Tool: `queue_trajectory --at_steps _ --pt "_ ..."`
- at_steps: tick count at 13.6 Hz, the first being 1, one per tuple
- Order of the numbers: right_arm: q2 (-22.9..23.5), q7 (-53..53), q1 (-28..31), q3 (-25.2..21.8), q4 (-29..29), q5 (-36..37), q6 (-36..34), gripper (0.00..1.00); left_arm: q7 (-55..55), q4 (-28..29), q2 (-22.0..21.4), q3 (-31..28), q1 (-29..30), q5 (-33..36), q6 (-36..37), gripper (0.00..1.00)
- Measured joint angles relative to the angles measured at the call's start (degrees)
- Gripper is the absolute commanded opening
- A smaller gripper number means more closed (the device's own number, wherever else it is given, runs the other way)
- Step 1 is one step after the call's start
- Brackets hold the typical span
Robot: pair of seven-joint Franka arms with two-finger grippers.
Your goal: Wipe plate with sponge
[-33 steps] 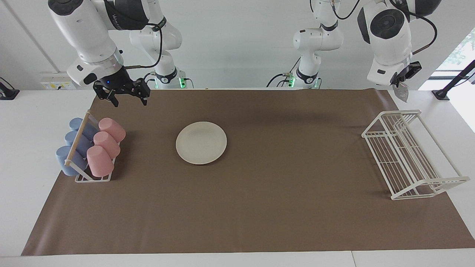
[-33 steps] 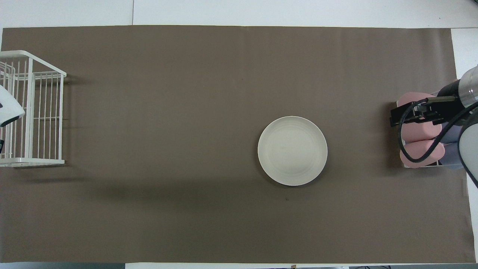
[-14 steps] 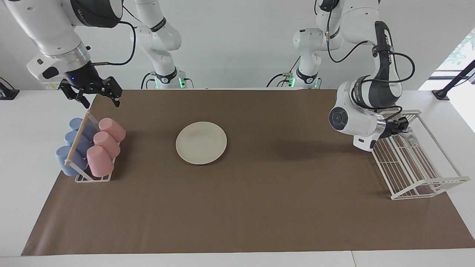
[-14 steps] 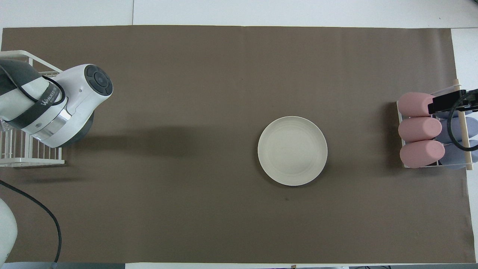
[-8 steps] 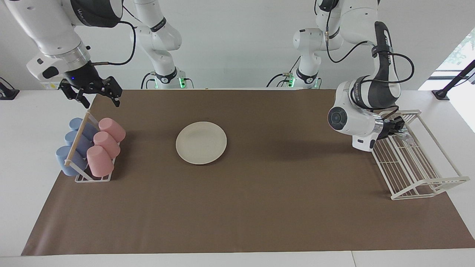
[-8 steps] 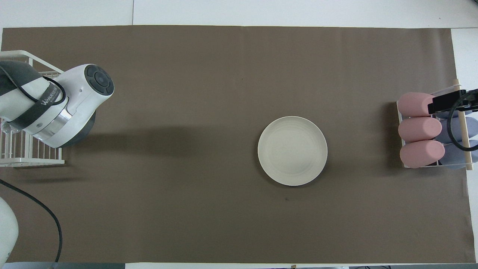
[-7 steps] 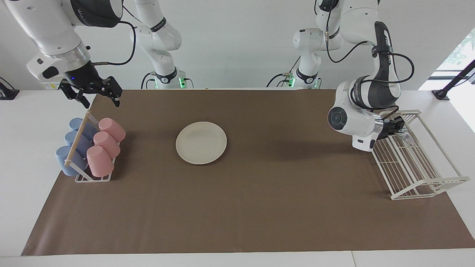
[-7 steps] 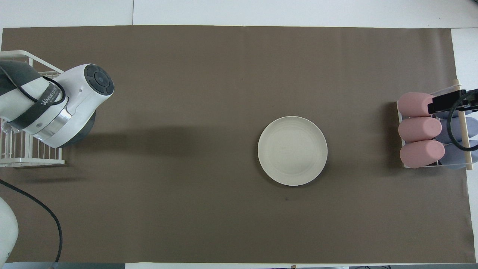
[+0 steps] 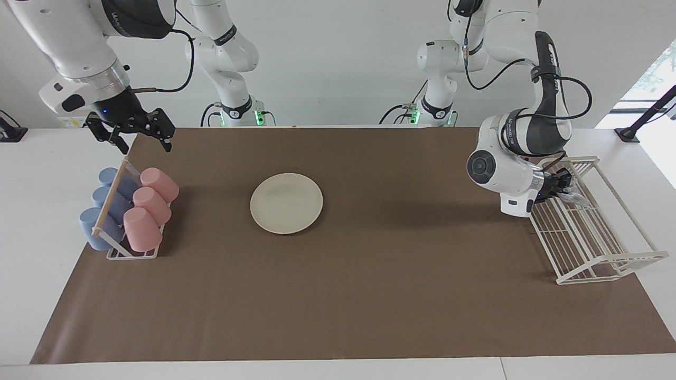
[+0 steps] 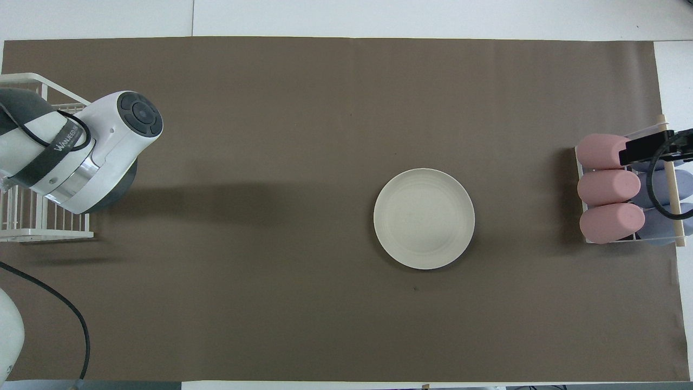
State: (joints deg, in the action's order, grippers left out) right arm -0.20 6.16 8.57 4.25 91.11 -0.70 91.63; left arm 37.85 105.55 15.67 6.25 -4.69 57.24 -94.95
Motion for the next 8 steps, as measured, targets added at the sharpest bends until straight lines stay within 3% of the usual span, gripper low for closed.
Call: queue_trajectory --at_steps 8 --pt "0.00 0.00 -0.21 0.37 0.00 0.00 -0.10 1.00 0.02 -2.52 -0.59 -0.08 0.61 -5.86 -0.49 1.00"
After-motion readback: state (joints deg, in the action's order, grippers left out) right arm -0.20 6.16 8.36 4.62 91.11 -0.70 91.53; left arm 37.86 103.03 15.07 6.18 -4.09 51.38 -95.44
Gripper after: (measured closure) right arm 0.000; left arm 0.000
